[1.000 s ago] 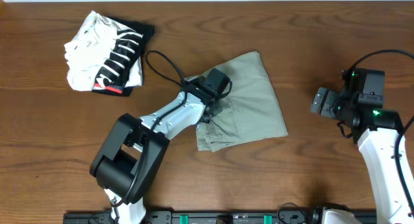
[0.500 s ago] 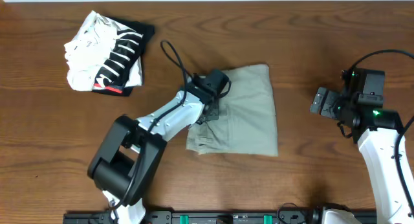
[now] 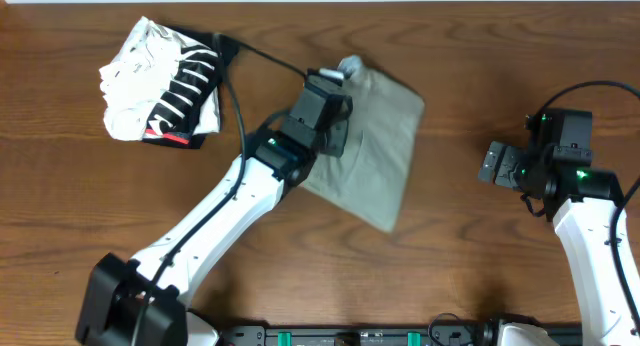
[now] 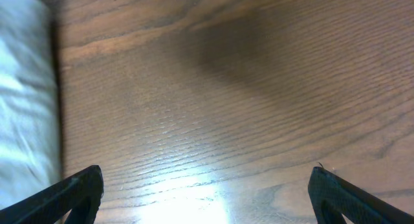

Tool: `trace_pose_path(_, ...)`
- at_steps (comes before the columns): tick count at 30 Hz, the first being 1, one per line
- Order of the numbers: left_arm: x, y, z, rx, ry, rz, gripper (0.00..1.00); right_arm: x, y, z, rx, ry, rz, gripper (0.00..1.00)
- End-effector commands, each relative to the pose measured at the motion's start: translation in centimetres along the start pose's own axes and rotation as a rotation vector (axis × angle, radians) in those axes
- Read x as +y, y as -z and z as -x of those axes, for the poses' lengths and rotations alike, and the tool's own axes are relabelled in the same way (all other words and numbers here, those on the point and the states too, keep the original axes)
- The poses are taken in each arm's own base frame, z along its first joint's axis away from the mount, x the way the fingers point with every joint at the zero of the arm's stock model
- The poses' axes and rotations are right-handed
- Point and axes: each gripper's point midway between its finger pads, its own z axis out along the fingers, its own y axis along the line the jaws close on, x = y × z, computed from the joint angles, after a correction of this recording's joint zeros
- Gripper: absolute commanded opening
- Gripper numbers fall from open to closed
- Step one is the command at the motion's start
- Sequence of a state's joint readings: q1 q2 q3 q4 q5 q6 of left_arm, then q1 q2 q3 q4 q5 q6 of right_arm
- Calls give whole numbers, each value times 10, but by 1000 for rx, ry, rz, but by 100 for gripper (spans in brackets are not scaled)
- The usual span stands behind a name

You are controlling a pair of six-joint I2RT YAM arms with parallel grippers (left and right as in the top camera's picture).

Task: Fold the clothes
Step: 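Lift the shorts and carry them onto the striped garment at upper left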

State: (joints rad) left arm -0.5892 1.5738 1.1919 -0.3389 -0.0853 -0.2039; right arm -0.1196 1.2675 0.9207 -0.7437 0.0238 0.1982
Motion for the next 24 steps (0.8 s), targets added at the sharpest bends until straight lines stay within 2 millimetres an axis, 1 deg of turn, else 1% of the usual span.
trace_pose_path(1, 12, 16, 39, -137, -84, 78, 6, -4, 1, 0, -4, -16, -16, 99)
trace_pose_path(3, 28, 19, 52, -187, -69, 151, 6, -4, 1, 0, -4, -16, -16, 99)
trace_pose_path(9, 63, 24, 82, -294, 19, 200, 6, -4, 1, 0, -4, -16, -16, 99)
trace_pose_path(12, 90, 32, 99, -365, 151, 224, 6, -4, 1, 0, -4, -16, -16, 99)
trace_pose_path(13, 104, 36, 106, -401, 222, 234, 6, -4, 1, 0, -4, -16, -16, 99)
trace_pose_path(14, 109, 38, 109, -415, 242, 237, 6, -4, 1, 0, -4, -16, -16, 99)
trace_pose_path(15, 118, 41, 115, -441, 274, 236, 6, -4, 1, 0, -4, -16, -16, 99)
trace_pose_path(19, 142, 51, 136, -526, 359, 174, 6, -4, 1, 0, -4, -16, -16, 99)
trace_pose_path(22, 173, 65, 144, -590, 532, 179, 6, -4, 1, 0, -4, -16, -16, 99)
trace_pose_path(24, 195, 76, 151, -647, 615, 190, 6, -4, 1, 0, -4, -16, -16, 99)
